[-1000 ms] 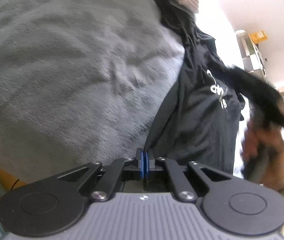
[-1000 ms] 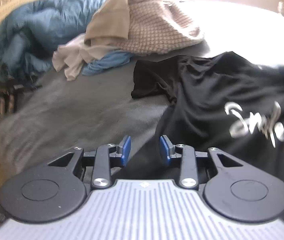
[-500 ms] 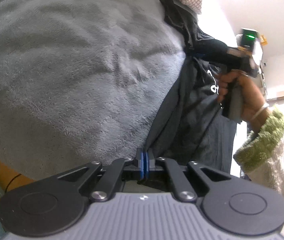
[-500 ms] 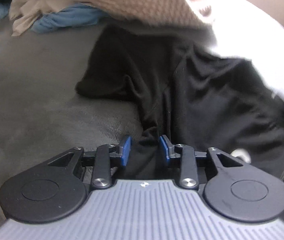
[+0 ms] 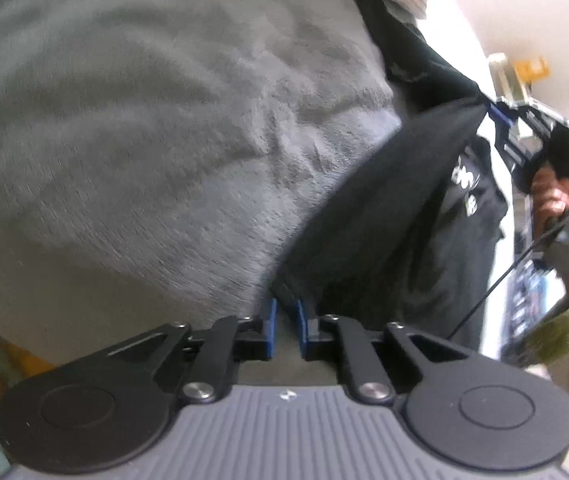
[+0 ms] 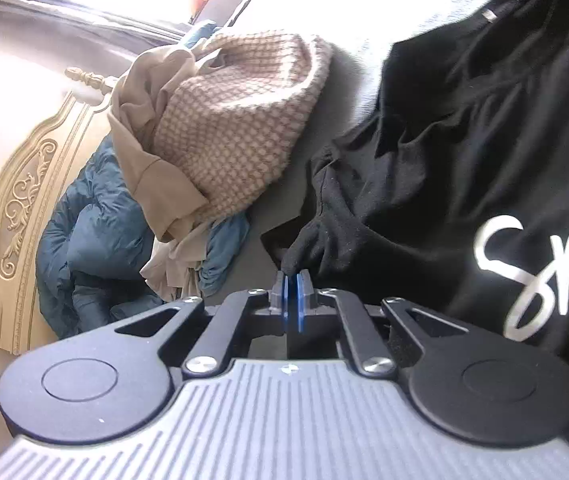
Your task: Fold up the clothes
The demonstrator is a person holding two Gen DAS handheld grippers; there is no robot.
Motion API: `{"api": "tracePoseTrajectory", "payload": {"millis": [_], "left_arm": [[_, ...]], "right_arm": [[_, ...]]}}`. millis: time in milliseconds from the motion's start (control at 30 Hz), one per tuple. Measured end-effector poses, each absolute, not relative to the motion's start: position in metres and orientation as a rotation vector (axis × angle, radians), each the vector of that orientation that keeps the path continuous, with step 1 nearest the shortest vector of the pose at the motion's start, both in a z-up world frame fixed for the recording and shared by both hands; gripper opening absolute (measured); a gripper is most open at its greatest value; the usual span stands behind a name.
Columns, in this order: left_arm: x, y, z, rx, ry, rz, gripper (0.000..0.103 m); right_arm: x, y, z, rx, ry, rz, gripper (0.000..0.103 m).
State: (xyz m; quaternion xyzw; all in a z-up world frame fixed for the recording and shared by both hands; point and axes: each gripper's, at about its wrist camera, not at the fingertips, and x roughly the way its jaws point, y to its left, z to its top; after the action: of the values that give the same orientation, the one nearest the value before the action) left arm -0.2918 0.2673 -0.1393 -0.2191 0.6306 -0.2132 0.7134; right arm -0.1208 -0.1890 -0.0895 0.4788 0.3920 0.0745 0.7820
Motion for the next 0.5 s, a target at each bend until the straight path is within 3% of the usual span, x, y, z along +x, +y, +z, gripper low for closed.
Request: {"api": "tracePoseTrajectory", "payload": {"millis": [267,500], "left_arm": [[-0.292,0.228,-0.104,-0.212,1.204,-0.617,0.027],[-0.285,0.163,-0.108,0.034,1.115,-0.704,0.025]], "right_arm": [[-0.124,-0.191,-0.096,1.088,0.827,0.188,0.002],[-0.12,-0.193,-0.096,1.089,0.834,0.193,0.003]]}}
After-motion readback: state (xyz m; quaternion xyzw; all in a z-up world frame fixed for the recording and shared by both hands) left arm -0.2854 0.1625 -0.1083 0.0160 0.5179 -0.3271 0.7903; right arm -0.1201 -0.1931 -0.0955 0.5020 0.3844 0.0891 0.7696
